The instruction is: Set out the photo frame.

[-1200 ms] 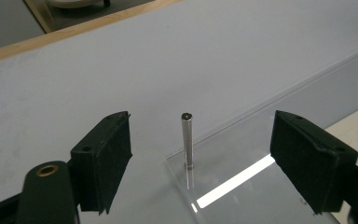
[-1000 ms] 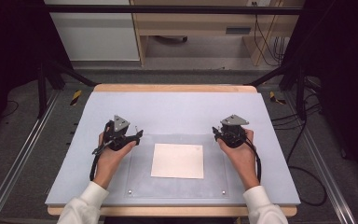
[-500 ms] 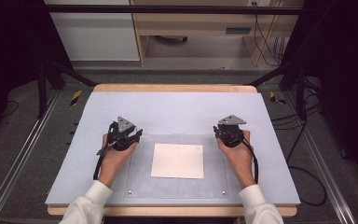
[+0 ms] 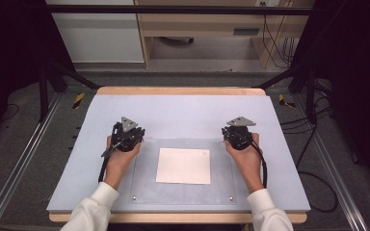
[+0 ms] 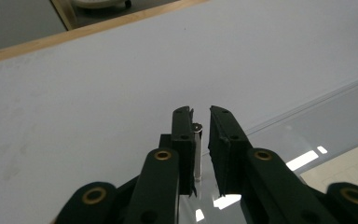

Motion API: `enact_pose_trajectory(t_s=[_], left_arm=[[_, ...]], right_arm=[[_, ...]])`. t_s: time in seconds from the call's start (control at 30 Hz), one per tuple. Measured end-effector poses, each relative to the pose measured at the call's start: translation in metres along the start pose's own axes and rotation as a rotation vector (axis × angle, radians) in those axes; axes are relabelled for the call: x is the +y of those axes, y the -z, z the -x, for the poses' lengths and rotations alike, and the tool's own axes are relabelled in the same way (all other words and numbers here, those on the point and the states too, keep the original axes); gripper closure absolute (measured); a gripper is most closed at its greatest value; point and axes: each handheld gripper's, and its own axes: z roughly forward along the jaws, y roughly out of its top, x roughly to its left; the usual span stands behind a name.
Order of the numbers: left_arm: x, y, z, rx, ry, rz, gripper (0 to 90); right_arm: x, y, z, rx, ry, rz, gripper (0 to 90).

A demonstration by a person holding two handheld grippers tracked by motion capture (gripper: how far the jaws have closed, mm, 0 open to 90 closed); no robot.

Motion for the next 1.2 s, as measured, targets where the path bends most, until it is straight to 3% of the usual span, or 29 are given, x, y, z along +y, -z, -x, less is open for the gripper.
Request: enact_pose_trajectory(t_s=[0.37, 0.47, 0.63, 0.9, 1.2], left_arm=[[0.004, -0.001, -0.002, -0.010, -0.026, -0.032, 83.9], [0.008, -0.001, -0.004, -0.024, -0.023, -0.063, 84.1], [0.010, -0.003, -0.010, -0.059, -0.016, -0.083, 84.6], [0.014, -0.005, -0.012, -0.070, -0.022, -0.113, 84.7], [0.017, -0.011, -0.013, -0.080, -0.020, -0.149, 84.9]], right_arm=[[0.002, 0.000, 0.001, 0.004, -0.007, -0.005, 85.7], [0.005, 0.000, 0.002, 0.009, 0.000, -0.026, 86.0], [0.012, -0.003, 0.004, 0.022, -0.031, -0.068, 86.3], [0.020, -0.006, 0.006, 0.032, -0.048, -0.126, 86.5], [0.024, -0.008, 0.007, 0.029, -0.053, -0.150, 86.5]])
